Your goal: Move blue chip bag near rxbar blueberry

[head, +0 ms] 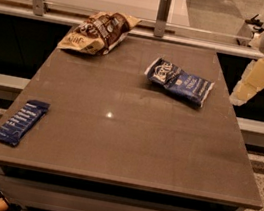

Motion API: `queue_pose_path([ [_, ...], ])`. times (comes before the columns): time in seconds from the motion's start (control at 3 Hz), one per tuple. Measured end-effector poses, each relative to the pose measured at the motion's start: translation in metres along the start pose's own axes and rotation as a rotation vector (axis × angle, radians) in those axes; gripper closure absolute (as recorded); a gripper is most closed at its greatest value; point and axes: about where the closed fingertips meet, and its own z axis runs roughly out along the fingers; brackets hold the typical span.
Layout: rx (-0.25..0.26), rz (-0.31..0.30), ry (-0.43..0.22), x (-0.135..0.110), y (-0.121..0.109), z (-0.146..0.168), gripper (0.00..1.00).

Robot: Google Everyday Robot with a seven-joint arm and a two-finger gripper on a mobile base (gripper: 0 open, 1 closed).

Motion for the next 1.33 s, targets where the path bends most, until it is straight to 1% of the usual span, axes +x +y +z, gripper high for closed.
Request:
queue_pose_path([
  [0.33, -0.011, 0.022, -0.059, -0.01, -0.029, 0.027, 0.0],
  [0.67, -0.035, 0.025, -0.148, -0.028, -0.046, 0.057, 0.0],
  [1.0, -0.051, 0.042, -0.228, -0.047, -0.052, 0.083, 0.0],
  [1.33, -0.029, 0.067, -0.24, -0.062, -0.05, 0.101, 0.0],
])
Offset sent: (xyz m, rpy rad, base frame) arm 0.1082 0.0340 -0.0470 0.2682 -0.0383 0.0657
